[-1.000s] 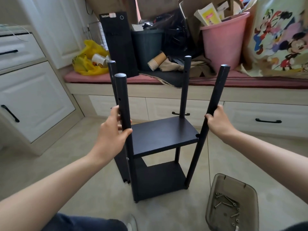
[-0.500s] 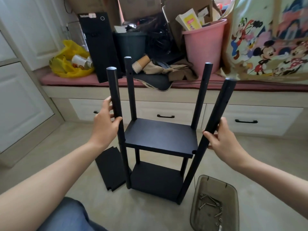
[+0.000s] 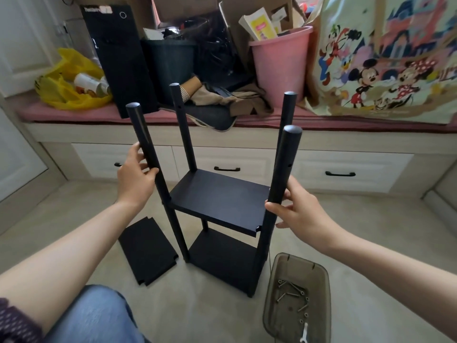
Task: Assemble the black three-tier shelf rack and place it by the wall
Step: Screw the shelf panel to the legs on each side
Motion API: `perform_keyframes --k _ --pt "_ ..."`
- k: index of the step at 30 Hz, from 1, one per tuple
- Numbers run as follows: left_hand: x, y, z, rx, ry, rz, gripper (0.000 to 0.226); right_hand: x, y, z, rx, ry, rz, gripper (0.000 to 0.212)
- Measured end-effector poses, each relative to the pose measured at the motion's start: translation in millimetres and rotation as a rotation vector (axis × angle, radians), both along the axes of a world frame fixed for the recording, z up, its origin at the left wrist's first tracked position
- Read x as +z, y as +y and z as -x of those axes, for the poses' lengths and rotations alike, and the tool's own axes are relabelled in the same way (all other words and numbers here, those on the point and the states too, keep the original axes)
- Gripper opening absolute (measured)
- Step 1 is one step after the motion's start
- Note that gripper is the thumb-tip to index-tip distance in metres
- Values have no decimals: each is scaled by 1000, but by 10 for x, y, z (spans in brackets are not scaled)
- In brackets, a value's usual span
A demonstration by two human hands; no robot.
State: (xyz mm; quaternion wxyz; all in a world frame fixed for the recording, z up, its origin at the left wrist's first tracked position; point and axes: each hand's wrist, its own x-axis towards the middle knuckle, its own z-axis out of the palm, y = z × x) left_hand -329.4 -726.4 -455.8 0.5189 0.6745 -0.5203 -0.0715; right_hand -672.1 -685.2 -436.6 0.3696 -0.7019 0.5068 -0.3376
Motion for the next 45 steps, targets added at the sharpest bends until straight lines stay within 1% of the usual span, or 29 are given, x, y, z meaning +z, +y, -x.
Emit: perform_keyframes --k 5,8,10,12,15,18,19,20,22,24,26,28,30,33,35,38,41,45 --pt "-9 -19 -18 0 -11 -16 66 21 -35 -33 37 37 23 29" --pt "-8 -15 0 -24 -3 -37 60 32 -47 -52 56 37 48 31" --pt "-22 21 23 -39 0 -70 57 38 -41 -62 75 40 59 34" --pt "-37 68 59 -47 -16 -117 60 36 -29 -74 85 42 61 34" --pt "-40 157 153 -65 -49 -221 67 32 -23 -88 76 47 63 31" --pt "-91 318 306 -112 -63 -441 82 19 -24 -77 77 32 48 29" --pt "-121 392 382 -162 -92 -534 86 20 -26 -69 80 29 40 28" --pt "-147 466 467 -235 -165 -614 85 22 -28 -63 85 32 38 28" --pt "-183 595 664 -432 -385 -690 79 23 -34 -59 108 45 54 27" --pt "-218 694 890 -638 -582 -677 78 26 -38 -69 139 51 80 25" --pt "-303 727 1125 -761 -790 -628 81 33 -43 -77 168 56 109 25" --pt "-403 719 1336 -779 -931 -589 84 36 -38 -73 188 68 137 30" --pt "-518 676 1449 -733 -986 -567 89 40 -39 -69 201 72 161 33" --pt "-674 594 1435 -664 -1015 -602 95 30 -55 -62 217 79 194 36" --pt "-773 551 1364 -651 -1011 -613 95 20 -59 -64 220 82 205 38" --pt "-905 532 1297 -648 -960 -580 95 4 -63 -65 215 82 206 38" --pt "-1014 556 1312 -618 -890 -536 95 -16 -79 -75 206 85 198 33" --pt "-1075 585 1349 -571 -857 -476 91 -32 -121 -91 192 84 193 29"
